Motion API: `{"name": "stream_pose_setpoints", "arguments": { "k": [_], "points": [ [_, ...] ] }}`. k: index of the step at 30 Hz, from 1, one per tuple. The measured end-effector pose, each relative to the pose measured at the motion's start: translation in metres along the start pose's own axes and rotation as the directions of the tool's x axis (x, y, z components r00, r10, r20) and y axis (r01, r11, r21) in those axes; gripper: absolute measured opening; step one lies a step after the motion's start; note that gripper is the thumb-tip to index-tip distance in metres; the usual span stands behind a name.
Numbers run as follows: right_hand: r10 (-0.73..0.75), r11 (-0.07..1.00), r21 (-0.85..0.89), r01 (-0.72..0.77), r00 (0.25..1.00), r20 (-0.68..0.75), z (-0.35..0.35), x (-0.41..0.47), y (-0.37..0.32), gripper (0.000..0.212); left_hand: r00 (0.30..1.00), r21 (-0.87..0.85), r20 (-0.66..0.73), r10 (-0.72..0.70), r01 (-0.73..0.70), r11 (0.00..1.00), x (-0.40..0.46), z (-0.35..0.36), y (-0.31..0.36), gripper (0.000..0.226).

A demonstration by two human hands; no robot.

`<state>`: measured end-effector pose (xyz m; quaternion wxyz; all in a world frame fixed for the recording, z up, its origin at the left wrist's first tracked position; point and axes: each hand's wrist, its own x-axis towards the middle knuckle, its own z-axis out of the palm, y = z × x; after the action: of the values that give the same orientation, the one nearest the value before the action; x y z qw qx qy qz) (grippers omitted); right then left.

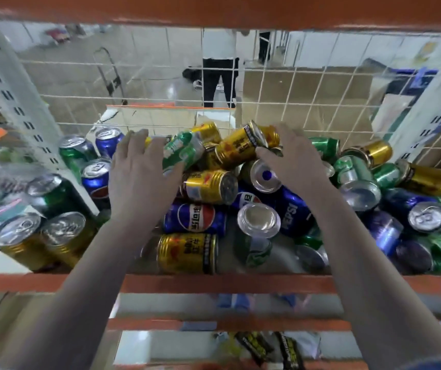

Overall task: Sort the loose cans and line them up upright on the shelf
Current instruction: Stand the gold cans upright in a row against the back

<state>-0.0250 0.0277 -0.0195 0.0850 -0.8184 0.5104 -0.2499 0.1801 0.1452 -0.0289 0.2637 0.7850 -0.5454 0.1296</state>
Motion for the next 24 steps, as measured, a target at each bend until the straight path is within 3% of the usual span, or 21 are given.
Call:
{"name": "stream_pose_setpoints", "arguments": {
  "k": [11,18,24],
  "points": [
    [-0.117,0.978,0.198,0.067,0.96,0.255,0.016,0.048,0.002,0.073,0.935,-0.144,0.216,0.282,-0.255,0.956,-0.019,0.017,0.01,0.063],
    [-0.173,0.972,0.196,0.128,0.957,0.234,0.022,0.06,0.012,0.075,0.896,-0.176,0.32,0.308,-0.264,0.948,-0.018,0.03,0.009,0.071],
    [-0.16,0.953,0.291,0.09,0.961,0.225,0.027,0.069,0.017,0.073,0.893,-0.171,0.341,0.294,-0.249,0.953,-0.014,0.039,0.009,0.076]
  ]
}}
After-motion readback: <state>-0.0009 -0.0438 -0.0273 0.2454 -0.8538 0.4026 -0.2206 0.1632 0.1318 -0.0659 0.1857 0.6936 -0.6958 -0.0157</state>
